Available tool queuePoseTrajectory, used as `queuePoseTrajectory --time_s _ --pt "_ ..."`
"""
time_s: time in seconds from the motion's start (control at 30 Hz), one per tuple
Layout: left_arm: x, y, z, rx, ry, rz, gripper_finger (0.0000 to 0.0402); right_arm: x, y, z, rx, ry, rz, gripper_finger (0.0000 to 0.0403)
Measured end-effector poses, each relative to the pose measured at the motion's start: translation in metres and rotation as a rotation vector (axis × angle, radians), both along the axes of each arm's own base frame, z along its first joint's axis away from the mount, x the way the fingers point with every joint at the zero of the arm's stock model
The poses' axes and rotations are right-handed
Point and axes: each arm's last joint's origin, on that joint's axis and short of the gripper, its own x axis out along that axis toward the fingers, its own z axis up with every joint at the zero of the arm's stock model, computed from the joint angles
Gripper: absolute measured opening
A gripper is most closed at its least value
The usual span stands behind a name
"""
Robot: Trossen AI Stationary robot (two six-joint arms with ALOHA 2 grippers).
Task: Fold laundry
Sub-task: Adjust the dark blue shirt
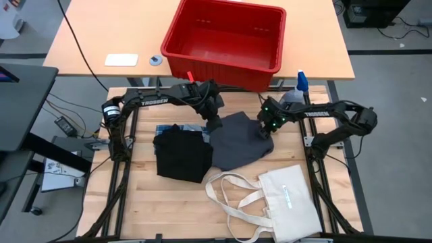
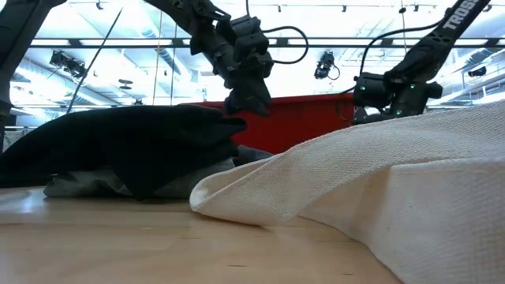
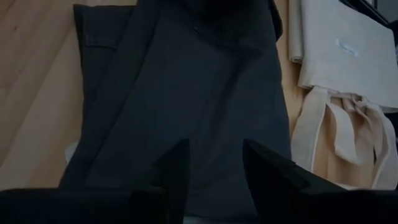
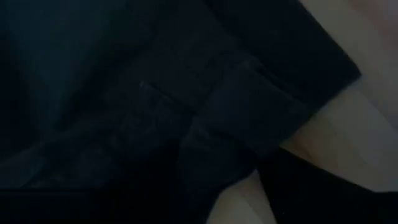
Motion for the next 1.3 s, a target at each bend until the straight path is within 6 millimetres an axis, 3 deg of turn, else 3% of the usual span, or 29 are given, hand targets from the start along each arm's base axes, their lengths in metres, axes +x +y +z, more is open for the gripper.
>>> queuePoseTrajectory --time_s 0.1,0.17,0.23,0.43,0.53,0.7,0.83,1.0,1.17,1.3 --pt "-0.001 0.002 0.000 -0.004 0.001 0.010 0.0150 0.005 0.002 -0.001 -0.015 0.011 0.031 0.0123" --pt "-0.002 0.004 0.000 -0.009 0.003 0.021 0.0150 0.006 0.003 0.009 -0.040 0.011 0.051 0.0056" --pt "-0.002 0.004 0.001 -0.008 -0.001 0.022 0.0150 0.006 0.004 0.024 -0.060 0.018 0.080 0.0023" --pt "-0.005 0.002 0.009 -0.006 -0.021 0.018 0.0150 0.000 0.016 0.096 -0.178 0.072 0.235 0.0041" --pt "-0.004 0.002 0.010 -0.031 -0.043 -0.004 0.0150 0.001 0.024 0.129 -0.250 -0.019 0.338 0.0034" --pt "0.000 -0.006 0.012 -0.040 -0.070 -0.035 0.0150 0.013 0.023 0.149 -0.438 -0.208 0.394 0.0033" --pt "0.004 -0.014 0.013 -0.059 -0.076 -0.034 0.0150 0.027 0.013 0.133 -0.551 -0.235 0.367 0.0035" --pt "0.008 -0.025 0.012 -0.095 -0.061 -0.021 0.0150 0.039 -0.006 0.101 -0.668 -0.101 0.258 0.0035" --pt "0.008 -0.029 0.011 -0.131 -0.014 0.049 0.0150 0.052 -0.024 0.070 -0.645 -0.139 0.270 0.0036" --pt "0.001 -0.021 0.000 -0.047 0.109 0.160 0.0150 0.060 -0.033 0.037 -0.560 -0.111 0.288 0.0041"
